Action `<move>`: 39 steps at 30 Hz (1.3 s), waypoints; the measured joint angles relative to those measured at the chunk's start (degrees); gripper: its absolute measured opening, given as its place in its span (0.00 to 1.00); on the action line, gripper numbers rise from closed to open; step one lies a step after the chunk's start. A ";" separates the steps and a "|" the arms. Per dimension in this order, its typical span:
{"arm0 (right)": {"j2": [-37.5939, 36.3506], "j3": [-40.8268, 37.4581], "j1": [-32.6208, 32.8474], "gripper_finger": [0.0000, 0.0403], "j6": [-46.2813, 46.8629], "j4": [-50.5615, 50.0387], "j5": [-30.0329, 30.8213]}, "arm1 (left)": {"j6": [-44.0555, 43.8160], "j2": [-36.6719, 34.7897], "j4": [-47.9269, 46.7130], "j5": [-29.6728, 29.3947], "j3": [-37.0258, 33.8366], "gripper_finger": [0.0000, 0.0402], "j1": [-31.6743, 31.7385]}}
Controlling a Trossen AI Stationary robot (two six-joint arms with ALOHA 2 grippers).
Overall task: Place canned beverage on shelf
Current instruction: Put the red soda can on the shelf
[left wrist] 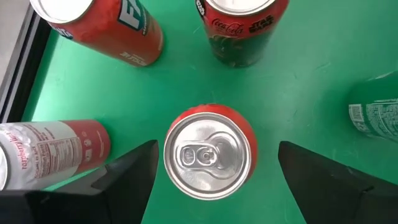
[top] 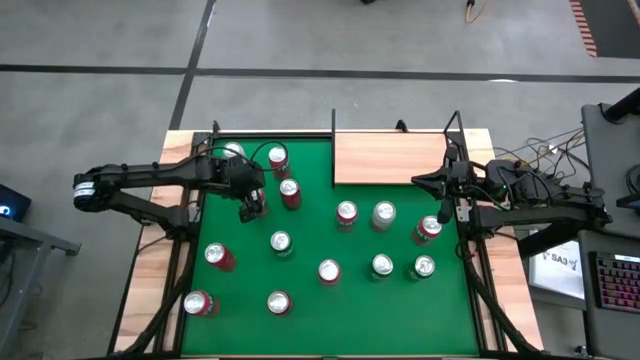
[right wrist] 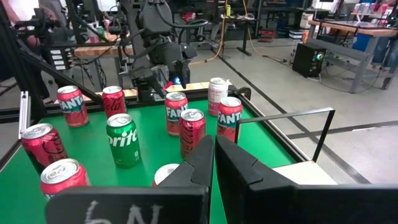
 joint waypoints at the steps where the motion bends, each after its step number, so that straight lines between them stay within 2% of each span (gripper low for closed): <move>1: 0.00 0.00 0.00 0.02 -0.02 0.00 0.00 | 0.01 0.00 0.01 -0.01 0.00 0.78 0.00; 15: 0.00 0.00 0.00 0.02 -0.48 -0.02 0.00 | -2.06 0.00 1.02 -0.12 -2.52 0.78 0.09; 31: 0.00 0.00 0.00 0.02 -0.86 0.00 0.00 | -2.65 -0.11 8.79 -0.64 -8.79 0.78 0.13; 39: 0.00 0.00 0.02 0.02 -1.12 0.00 0.00 | -2.81 -0.06 9.12 -1.30 -8.81 0.70 0.07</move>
